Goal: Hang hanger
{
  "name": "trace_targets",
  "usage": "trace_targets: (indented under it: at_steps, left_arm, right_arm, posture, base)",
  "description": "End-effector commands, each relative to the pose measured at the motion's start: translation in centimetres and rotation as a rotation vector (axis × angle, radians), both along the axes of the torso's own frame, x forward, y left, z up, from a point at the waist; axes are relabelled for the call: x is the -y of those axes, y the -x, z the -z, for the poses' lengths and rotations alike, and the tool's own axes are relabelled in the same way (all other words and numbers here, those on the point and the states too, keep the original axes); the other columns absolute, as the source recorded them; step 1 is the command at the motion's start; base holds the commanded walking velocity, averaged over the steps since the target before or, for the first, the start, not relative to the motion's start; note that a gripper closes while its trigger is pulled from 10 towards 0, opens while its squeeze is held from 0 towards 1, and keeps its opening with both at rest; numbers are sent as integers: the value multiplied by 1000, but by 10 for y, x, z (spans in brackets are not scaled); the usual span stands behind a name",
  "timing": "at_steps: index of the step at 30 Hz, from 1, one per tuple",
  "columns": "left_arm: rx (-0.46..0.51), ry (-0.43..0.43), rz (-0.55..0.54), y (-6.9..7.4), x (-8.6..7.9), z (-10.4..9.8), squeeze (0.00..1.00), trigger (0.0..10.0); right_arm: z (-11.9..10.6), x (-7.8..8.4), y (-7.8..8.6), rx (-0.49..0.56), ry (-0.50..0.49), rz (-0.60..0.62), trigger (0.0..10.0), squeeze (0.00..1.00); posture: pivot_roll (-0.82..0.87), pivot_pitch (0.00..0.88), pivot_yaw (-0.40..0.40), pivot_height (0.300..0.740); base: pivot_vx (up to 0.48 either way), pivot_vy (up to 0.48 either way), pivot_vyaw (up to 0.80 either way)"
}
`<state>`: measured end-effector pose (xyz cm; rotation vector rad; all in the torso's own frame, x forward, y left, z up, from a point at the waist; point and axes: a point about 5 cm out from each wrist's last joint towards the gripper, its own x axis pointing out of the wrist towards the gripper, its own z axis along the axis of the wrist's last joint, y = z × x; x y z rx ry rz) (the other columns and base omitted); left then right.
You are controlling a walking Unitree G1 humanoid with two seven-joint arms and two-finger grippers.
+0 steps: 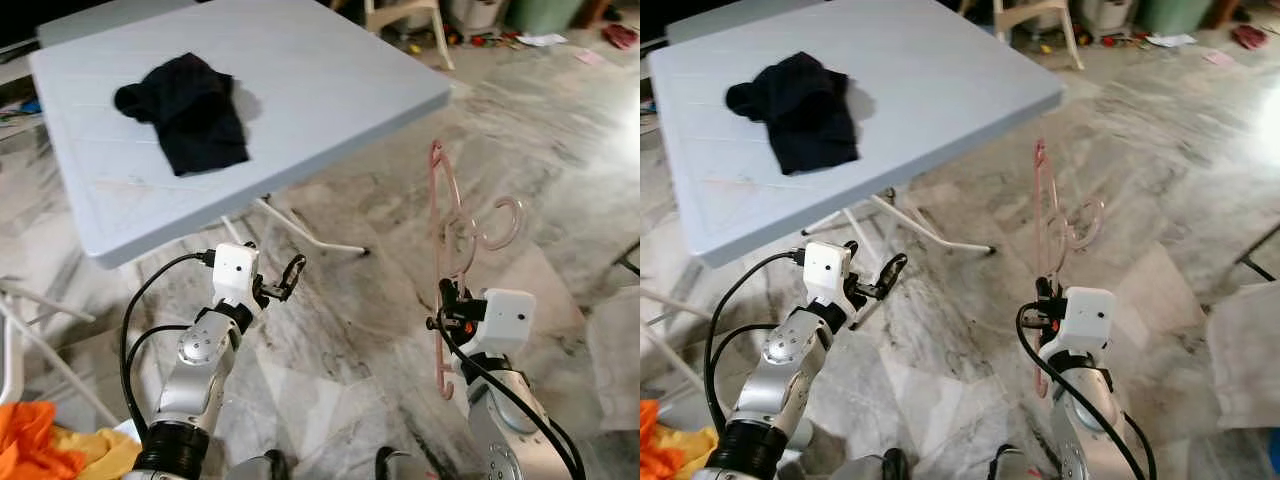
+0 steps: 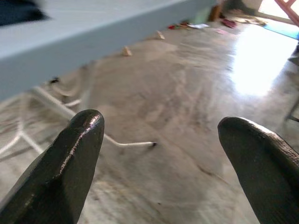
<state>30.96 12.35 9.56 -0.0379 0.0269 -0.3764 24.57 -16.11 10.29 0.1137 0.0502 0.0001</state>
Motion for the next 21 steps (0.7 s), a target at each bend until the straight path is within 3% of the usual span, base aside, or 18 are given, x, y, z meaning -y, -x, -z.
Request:
trace_targets:
  at_steps: [1, 14, 21]
  left_arm:
    - [10, 3, 4, 1, -2, -1, 0, 10000]
    - [-1, 25, 40, 4, 5, 2, 0, 10000]
    - [3, 31, 54, 5, 8, 0, 0, 10000]
  right_arm:
    - [1, 2, 1, -5, 1, 8, 10000, 0]
    - [1, 3, 1, -2, 2, 11, 10000, 0]
    - [4, 3, 4, -10, -3, 17, 10000, 0]
  posture:
    - [-141, 187, 57, 740]
    - [-150, 186, 58, 740]
    - [-153, 190, 63, 740]
  base:
    - [0, 0, -800]
    - [278, 0, -788]
    - [367, 0, -337]
